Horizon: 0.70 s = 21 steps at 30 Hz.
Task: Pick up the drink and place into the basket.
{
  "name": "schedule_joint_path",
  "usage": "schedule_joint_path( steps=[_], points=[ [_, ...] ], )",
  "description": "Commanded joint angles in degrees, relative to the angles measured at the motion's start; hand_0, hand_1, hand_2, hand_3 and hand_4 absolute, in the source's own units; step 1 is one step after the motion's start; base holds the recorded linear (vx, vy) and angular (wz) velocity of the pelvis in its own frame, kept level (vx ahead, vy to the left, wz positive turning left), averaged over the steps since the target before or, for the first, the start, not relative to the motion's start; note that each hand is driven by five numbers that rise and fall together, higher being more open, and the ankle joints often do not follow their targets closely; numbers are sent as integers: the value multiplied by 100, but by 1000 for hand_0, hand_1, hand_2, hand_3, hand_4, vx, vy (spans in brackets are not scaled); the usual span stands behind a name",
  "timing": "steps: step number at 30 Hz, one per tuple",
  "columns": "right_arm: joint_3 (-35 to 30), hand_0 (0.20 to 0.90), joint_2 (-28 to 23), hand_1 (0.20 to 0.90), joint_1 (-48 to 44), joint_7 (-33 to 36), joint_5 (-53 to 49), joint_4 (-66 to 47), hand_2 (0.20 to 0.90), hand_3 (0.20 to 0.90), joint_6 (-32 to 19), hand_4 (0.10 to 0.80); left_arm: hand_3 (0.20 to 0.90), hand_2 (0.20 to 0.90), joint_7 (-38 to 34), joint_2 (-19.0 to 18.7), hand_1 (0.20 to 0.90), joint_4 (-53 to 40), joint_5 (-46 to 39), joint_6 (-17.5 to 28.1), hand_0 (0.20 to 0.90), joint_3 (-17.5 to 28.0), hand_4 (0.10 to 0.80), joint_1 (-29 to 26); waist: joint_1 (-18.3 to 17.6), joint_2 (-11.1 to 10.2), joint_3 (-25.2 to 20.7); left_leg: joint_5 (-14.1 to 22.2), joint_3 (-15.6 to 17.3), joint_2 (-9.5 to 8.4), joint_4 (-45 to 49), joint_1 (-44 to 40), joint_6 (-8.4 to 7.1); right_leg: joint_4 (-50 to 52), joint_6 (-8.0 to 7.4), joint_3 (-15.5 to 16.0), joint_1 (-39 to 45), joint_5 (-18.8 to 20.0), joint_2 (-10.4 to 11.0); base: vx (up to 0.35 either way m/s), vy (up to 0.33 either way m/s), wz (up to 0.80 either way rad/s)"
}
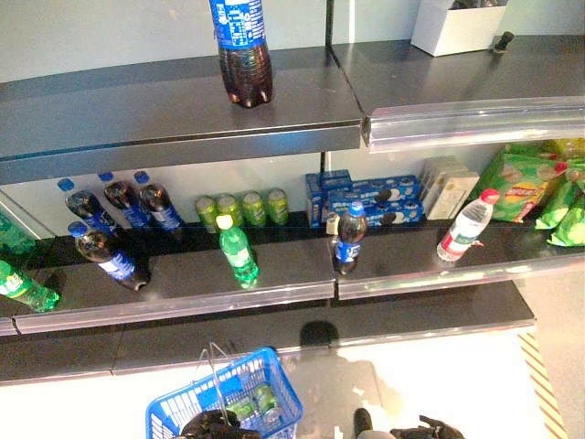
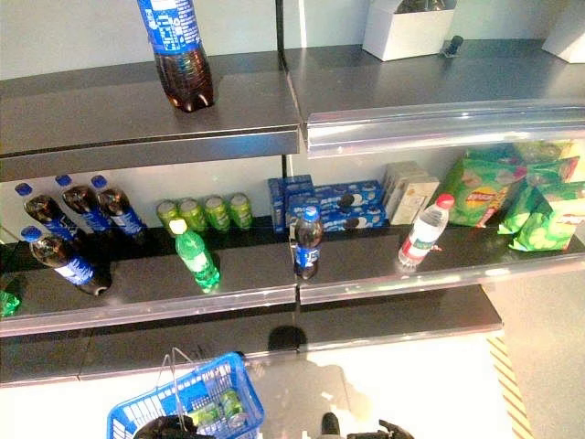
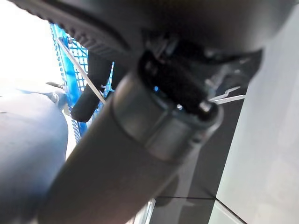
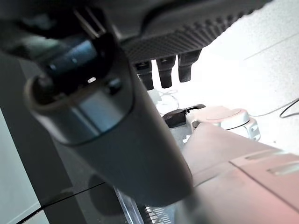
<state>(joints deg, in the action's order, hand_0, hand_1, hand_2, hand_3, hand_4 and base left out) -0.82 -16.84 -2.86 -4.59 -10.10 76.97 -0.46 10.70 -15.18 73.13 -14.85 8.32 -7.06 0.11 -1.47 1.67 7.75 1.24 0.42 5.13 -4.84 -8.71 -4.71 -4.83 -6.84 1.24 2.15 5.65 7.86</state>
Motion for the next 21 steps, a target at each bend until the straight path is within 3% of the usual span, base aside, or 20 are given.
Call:
schedule_joint_path(
  steps=[1,7,11,15,21],
  points=[
    [157,900,-131,900,-156,70,-135,-86,900,900,-90,800,200,300,26,-323,300,-405,-379,478,300,179,100,-529,176,-68,221,-177,-83,-12,115,648,164,865,23,0,-376,-557,152,-195,39,-4],
    [200,900,-148,900,-504,199,-446,-200,900,900,-235,800,200,300,-147,-235,300,-612,-522,423,300,97,100,-888,247,13,810,-410,-107,-12,120,1314,151,867,40,132,-1011,-377,226,-202,32,10],
    [214,900,-238,900,-631,200,-643,-319,900,900,-376,800,200,300,-169,-262,300,-604,-580,491,300,49,100,-994,271,-12,1139,-326,-216,-128,839,1951,157,1220,61,121,-1485,-357,336,-204,10,7],
    [222,900,-368,900,-783,169,-786,-412,900,900,-453,800,200,300,-126,-314,300,-592,-744,536,300,-4,100,-1109,251,-78,1403,43,-340,-299,2114,2711,157,2139,118,51,-2116,-571,477,-168,18,4],
    [272,900,-321,900,-849,145,-964,-570,900,900,-599,800,200,300,-166,-380,300,-698,-867,523,300,-55,100,-1180,294,-175,1468,482,-339,-267,3100,3345,185,3183,165,-19,-2756,-939,510,-116,-21,1]
  ],
)
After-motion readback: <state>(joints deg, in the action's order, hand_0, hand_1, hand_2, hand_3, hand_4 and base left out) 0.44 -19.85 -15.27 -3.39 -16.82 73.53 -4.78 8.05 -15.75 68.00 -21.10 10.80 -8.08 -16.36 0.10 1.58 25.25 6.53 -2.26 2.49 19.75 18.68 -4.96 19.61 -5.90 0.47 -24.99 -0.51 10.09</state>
